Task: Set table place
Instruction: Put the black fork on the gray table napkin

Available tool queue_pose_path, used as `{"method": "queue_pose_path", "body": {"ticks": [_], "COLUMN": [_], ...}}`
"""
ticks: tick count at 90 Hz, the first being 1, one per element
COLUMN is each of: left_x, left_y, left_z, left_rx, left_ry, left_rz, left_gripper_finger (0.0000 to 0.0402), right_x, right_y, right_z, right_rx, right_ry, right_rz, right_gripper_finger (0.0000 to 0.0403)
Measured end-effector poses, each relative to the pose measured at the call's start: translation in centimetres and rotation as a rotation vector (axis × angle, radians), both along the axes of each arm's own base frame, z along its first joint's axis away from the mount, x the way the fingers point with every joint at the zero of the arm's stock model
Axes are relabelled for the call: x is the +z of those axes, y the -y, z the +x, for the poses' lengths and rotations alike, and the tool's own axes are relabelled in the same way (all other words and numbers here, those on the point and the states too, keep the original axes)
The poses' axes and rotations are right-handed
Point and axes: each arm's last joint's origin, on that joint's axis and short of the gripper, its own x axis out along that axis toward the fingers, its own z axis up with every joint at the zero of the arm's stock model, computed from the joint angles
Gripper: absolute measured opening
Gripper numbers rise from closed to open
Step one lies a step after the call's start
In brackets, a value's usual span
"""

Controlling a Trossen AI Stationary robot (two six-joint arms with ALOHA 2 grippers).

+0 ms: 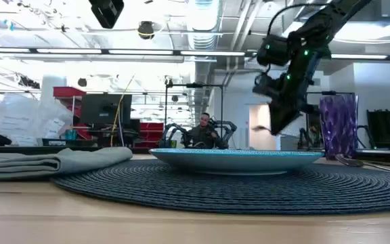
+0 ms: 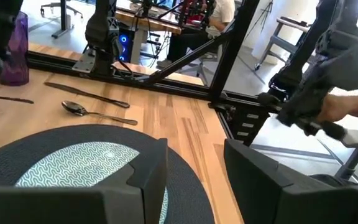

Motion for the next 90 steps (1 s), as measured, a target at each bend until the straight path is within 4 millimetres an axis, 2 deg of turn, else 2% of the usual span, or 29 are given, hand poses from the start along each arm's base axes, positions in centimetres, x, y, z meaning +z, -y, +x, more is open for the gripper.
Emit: {"method": "queue_pose_path", "body": {"ticks": [34,57,68,82,90], "left_x": [0.0,0.0,0.1,0.0,0.0], "left_y": [0.0,0.0,0.0,0.0,0.0], "left_z": [0.0,0.0,0.0,0.0,0.0], "left_rx": [0.000,0.001,0.001,0.001,0.002], "left_ry": [0.000,0.003,0.005,0.003,-0.002], "left_rz": [0.001,-0.007,-0.008,-0.006,-0.009], "left_gripper_finger": [0.0141,0.0141,0.0141,0.0141,0.0141], "right_x": [3.0,5.3,4.7,2.1,1.7], "right_y": [-5.6,-9.2,-11.1,-13.1,-13.7], "right_z": [4.6,6.7,8.0,9.9,11.4], "right_rx": [0.239,0.388,0.434,0.476,0.501], "right_ry": [0.411,0.722,0.796,0.805,0.834], "right_rz": [-0.040,-0.005,0.045,0.114,0.132], "right_gripper_finger": [0.0000,0.0000,0.0000,0.0000,0.0000]}}
